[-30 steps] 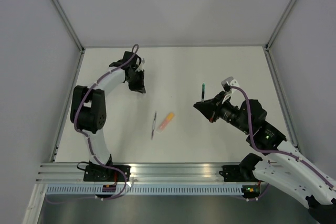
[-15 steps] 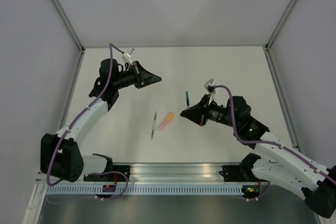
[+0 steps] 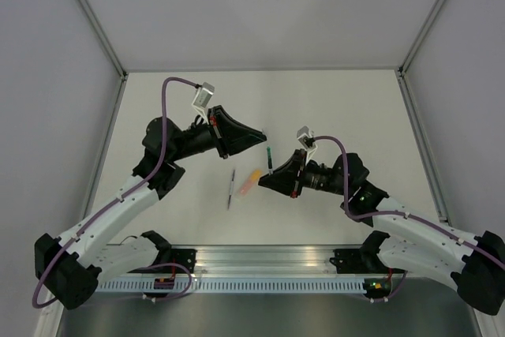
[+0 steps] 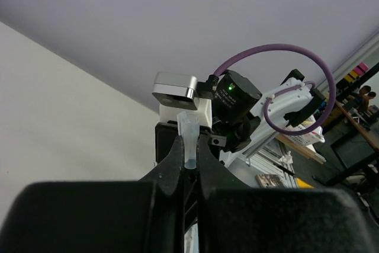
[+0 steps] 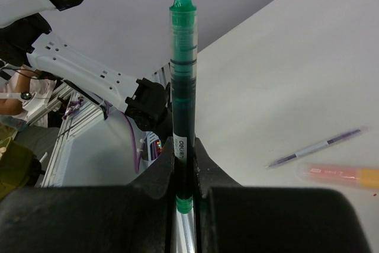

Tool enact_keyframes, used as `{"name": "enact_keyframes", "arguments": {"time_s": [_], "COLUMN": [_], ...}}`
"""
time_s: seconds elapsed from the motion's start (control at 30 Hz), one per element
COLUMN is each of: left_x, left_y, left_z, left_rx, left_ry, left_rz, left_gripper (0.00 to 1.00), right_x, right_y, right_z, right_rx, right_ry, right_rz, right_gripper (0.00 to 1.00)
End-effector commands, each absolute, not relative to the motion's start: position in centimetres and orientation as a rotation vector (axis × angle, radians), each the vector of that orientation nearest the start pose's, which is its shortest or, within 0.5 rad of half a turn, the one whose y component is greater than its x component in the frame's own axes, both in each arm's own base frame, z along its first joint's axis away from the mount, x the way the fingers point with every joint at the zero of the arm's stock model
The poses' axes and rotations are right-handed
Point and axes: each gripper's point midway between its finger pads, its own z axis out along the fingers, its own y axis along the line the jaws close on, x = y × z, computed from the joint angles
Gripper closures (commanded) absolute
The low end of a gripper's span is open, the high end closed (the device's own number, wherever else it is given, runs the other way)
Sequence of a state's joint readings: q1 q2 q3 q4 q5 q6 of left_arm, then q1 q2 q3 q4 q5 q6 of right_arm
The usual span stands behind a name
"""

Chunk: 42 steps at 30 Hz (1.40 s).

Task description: Insert the pens into the pen caps

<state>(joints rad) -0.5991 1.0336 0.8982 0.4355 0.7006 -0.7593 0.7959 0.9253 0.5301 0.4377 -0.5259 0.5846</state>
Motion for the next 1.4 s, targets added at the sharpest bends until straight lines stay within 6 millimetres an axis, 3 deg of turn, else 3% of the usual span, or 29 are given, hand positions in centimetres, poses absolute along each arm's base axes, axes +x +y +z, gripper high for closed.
{"name": "enact_keyframes", "arguments": {"time_s": [0.0,0.27,0.93,1.37], "left_x": [19.8,19.9,19.0,19.7], "left_y": [-29.9,-30.2,-30.7,-30.6], "left_z": [39.7,38.9,37.9,39.5], "left_rx": [0.582,0.591,0.613,0.575], "left_ry": [1.336,1.337,1.343,1.325], "left_rz": [-1.486,-1.485,-1.526,-1.503], "left_gripper": [0.98,0.98,0.98,0.98], "right_x": [13.9,13.2,13.8,13.6], "right_y": [31.5,31.6,31.0,31.2], "right_z": [27.8,28.1,28.2,28.0], "right_rx": [-0.682,-0.693,-0.661,-0.680], "right_ry": [1.497,1.476,1.484,1.493], "right_rz": [1.528,1.515,1.449,1.460], "right_gripper": [1.00,1.00,1.00,1.00]}}
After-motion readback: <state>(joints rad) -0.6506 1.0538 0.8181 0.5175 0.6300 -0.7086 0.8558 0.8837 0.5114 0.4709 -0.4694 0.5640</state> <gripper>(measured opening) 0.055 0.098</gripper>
